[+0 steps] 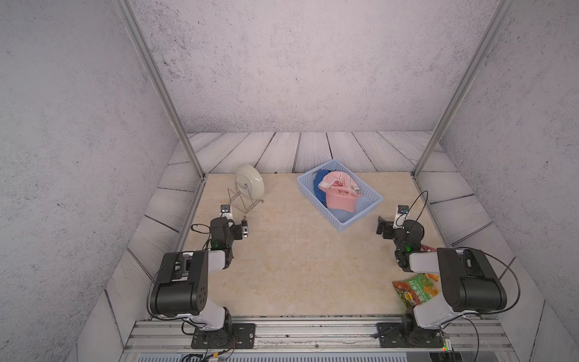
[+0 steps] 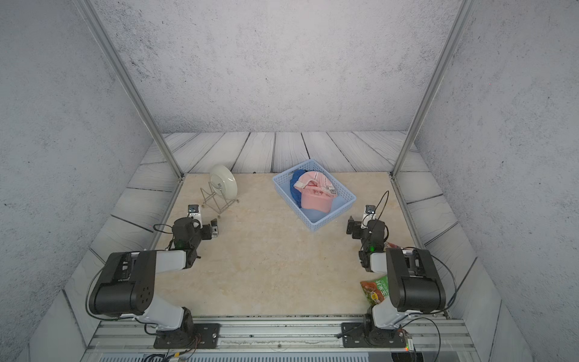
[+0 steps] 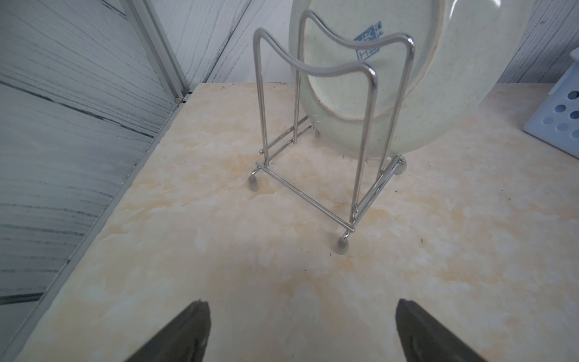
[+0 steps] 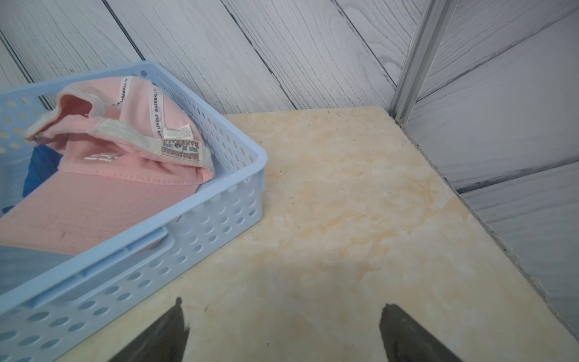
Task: Turn the baseball cap inside out
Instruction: Pick up the baseball cap from the basket.
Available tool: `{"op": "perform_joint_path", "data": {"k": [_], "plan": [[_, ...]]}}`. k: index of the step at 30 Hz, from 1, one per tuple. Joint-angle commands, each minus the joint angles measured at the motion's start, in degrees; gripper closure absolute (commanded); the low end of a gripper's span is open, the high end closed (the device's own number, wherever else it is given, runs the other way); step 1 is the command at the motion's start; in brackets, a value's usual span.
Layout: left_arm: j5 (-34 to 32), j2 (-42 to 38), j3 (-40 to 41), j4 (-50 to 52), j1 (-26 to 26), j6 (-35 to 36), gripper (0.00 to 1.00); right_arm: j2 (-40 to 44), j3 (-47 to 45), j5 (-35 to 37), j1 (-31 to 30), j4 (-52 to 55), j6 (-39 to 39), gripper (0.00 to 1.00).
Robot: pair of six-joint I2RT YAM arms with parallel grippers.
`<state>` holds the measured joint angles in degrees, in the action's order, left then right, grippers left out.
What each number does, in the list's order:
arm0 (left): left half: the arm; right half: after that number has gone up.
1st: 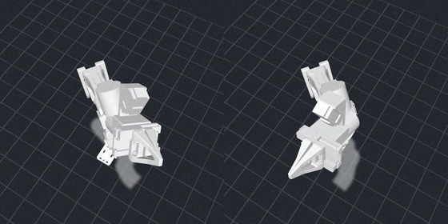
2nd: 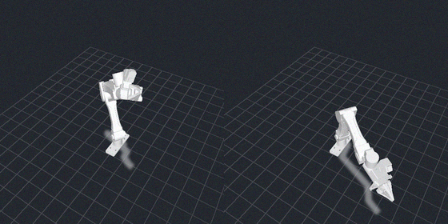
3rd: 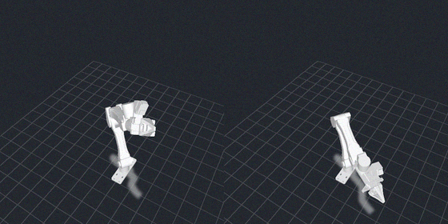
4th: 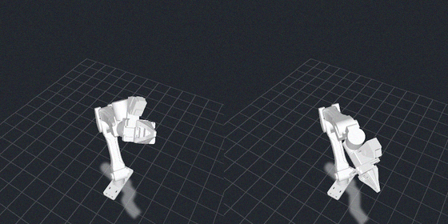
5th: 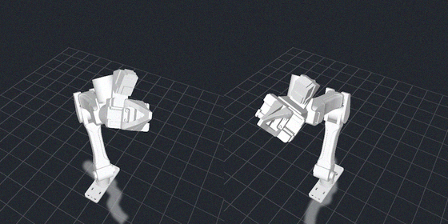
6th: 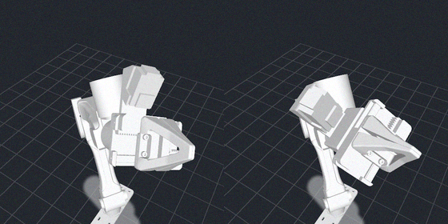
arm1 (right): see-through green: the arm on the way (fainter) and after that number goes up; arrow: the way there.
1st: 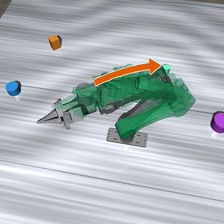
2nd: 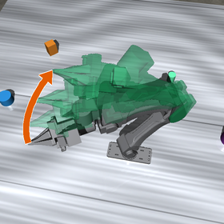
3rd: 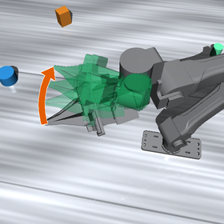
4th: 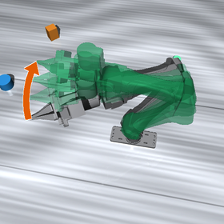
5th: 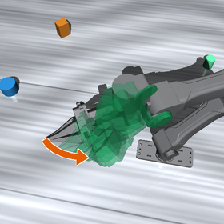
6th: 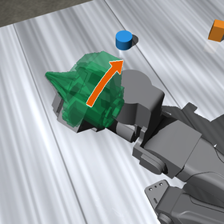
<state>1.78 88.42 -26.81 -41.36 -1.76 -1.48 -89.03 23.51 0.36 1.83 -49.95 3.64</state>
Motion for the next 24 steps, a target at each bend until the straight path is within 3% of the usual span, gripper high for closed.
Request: {"op": "perform_joint_path", "data": {"k": [1, 19, 21, 24], "plan": [[0.33, -0.78, -0.44, -0.3, -0.17, 0.33, 0.02, -0.61, -0.22, -0.4, -0.09, -0.58, 0.44, 0.0], [-1.7, -1.46, 0.22, -1.19, -0.16, -0.77, 0.02, -0.33, -0.9, 0.4, -0.11, -1.77, 0.97, 0.0], [-4.87, -4.85, 0.94, 0.24, -0.17, -2.2, 0.02, 1.37, -2.51, 3.45, -0.07, -2.97, 2.15, 0.0], [-7.12, -13.56, 0.35, 10.29, -0.09, -2.7, 0.02, 7.72, -5.83, 8.52, -0.05, -3.51, 3.91, 0.0]]}}
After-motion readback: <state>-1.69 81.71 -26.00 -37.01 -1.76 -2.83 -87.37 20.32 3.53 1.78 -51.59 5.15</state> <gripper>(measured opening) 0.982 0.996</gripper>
